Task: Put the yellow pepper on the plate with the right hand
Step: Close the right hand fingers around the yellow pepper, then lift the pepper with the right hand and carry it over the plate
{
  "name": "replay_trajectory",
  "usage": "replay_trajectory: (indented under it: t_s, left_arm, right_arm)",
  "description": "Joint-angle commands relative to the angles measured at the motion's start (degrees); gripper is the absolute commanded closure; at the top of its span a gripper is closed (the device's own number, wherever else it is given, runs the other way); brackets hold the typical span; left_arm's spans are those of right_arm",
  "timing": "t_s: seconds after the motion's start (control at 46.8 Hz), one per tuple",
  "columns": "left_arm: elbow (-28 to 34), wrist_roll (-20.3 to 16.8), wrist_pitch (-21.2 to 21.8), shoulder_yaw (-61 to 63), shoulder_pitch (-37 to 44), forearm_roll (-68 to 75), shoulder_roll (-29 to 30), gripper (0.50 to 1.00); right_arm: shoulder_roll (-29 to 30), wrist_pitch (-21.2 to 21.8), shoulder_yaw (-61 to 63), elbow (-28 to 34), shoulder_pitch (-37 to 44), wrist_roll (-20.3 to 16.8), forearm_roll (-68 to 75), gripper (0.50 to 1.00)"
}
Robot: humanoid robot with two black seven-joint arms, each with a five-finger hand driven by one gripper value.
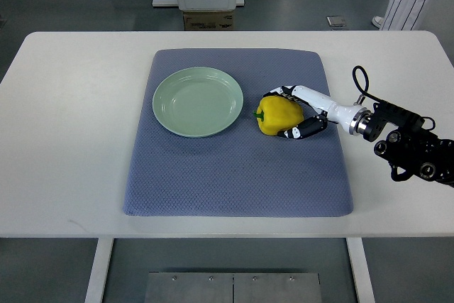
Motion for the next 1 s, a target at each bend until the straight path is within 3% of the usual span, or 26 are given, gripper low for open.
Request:
replay_trajectory:
  t_s: [0.0,0.043,0.492,0.983]
  left_arm:
    - [0.0,0.0,0.0,0.0,0.0,0.0,0.0,0.500]
    - [0.1,0.0,0.0,0.0,0.0,0.0,0.0,0.500]
    - [0.1,0.0,0.0,0.0,0.0,0.0,0.0,0.500]
    - [0.1,0.0,0.0,0.0,0.0,0.0,0.0,0.500]
  right_arm:
    - [0.0,0.0,0.0,-0.6,0.1,-0.1,0.0,0.929]
    - [0.0,0.0,0.0,-0.8,0.2,-0.1,0.0,1.000]
    - [1.3,-1.2,3.2,-0.8,5.0,-5.6,1.1,1.000]
    - [12.4,-1.3,3.2,-0.9,11.1,-13.1,2.7,1.000]
